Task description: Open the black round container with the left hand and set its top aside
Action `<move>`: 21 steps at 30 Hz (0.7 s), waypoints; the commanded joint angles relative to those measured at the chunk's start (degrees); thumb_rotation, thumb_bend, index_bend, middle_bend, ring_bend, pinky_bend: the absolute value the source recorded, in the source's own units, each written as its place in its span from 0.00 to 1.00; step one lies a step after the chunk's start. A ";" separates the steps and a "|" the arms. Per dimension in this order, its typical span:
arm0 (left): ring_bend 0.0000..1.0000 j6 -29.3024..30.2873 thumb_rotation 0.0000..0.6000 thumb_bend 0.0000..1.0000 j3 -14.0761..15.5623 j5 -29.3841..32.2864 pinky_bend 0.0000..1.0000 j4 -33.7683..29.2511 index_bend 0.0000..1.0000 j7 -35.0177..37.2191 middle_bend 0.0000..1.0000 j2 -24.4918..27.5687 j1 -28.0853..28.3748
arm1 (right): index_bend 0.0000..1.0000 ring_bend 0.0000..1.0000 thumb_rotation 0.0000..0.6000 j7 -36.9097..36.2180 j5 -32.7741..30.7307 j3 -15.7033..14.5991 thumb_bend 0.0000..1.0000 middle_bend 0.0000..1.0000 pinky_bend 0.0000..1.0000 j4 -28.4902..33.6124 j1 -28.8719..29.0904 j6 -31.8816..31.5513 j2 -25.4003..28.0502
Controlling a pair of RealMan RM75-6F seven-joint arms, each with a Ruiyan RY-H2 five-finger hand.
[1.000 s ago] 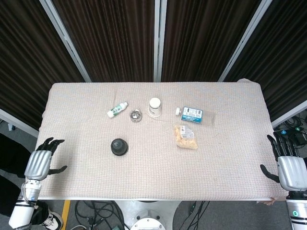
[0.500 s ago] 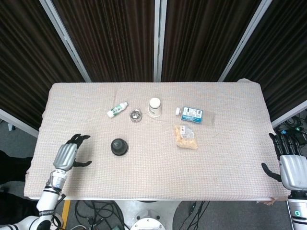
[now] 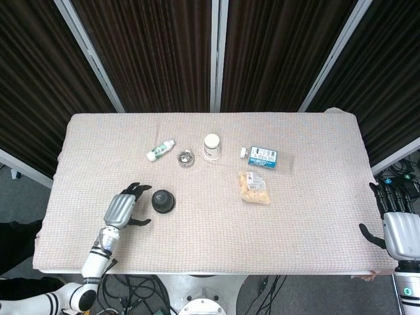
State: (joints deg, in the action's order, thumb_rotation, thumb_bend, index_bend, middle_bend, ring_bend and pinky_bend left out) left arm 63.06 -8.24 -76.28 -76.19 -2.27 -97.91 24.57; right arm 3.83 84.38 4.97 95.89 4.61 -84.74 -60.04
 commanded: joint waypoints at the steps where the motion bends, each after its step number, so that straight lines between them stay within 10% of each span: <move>1: 0.11 -1.81 1.00 0.00 -0.41 0.78 0.26 2.29 0.18 -0.98 0.21 -2.02 1.72 | 0.01 0.00 1.00 -0.06 -0.03 -0.03 0.15 0.00 0.00 -0.08 -0.06 -0.03 0.09; 21: 0.11 -6.73 1.00 0.00 -2.00 4.24 0.27 6.54 0.18 -0.98 0.21 -5.92 6.56 | 0.01 0.00 1.00 -1.27 -1.86 -0.08 0.15 0.00 0.00 -1.69 0.01 1.61 0.14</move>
State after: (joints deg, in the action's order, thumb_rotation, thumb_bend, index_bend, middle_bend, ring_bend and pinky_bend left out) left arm 56.39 -10.29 -72.02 -69.72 -3.32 -103.76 31.06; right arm 2.55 82.50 4.89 94.19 4.62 -83.12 -59.90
